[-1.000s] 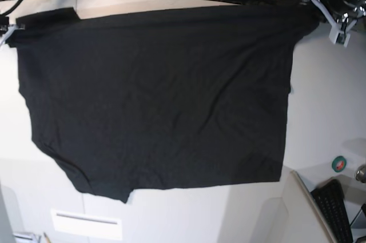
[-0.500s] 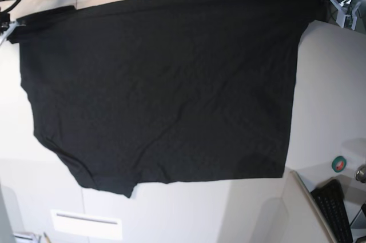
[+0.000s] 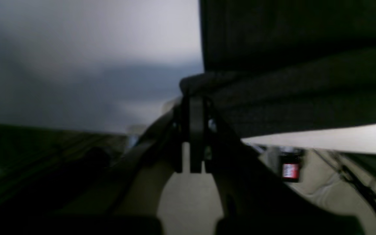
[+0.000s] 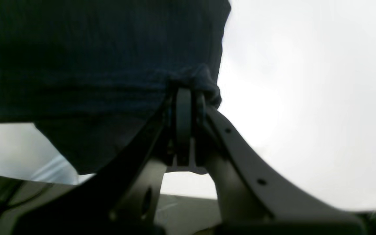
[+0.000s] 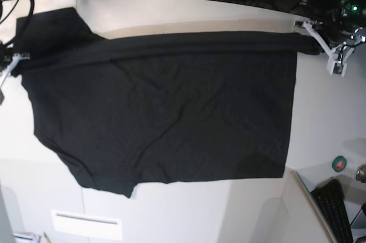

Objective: Layout the t-shirt on the table in an organized manner, then fold the t-shirt properly
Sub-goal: 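Lower the shirt and release it from both grippers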

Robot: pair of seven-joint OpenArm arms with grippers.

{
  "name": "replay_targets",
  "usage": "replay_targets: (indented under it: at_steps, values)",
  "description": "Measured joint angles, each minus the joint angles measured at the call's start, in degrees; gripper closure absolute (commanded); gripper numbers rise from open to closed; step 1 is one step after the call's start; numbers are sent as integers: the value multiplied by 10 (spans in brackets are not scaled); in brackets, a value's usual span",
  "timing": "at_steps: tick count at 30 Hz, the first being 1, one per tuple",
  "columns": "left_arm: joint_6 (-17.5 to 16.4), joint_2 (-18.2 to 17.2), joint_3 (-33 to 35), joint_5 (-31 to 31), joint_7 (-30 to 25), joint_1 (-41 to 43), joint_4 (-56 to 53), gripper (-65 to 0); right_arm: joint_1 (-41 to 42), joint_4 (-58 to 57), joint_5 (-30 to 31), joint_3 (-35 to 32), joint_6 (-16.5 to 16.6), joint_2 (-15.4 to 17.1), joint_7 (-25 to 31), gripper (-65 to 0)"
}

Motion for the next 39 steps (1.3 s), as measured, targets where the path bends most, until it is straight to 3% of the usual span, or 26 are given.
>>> replay_targets:
  at_steps: [2, 5, 9, 15, 23, 28, 32, 36, 39]
  values:
    - [0, 0, 13, 26, -3, -18, -6, 0, 14, 0, 0, -25, -27, 3, 5, 0]
    - [0, 0, 35, 43, 0, -49, -31, 0, 39, -18, 2, -47, -37, 2, 6, 0]
    - [0, 0, 50, 67, -3, -84, -77, 0, 84, -91, -2, -64, -40, 3, 8, 0]
    - [0, -3, 43, 74, 0, -130, -121, 0, 121, -169, -1, -107, -41, 14, 55, 0]
    - [0, -3, 44, 70, -3, -169, -144, 0, 134, -177, -3, -108, -41, 16, 62, 0]
    - [0, -3, 46, 72, -2, -178, -187, 0, 136, -181, -1, -108, -43, 16, 104, 0]
    - [0, -3, 45, 72, -3, -179, -195, 0, 145, -231, -3, -108, -81, 16, 146, 0]
    - [1, -3, 44, 72, -2, -183, -196, 0, 148, -270, -4, -108, -83, 19, 182, 0]
    - [36, -3, 44, 67, -10, -192, -196, 0, 150, -274, -4, -108, -84, 20, 204, 0]
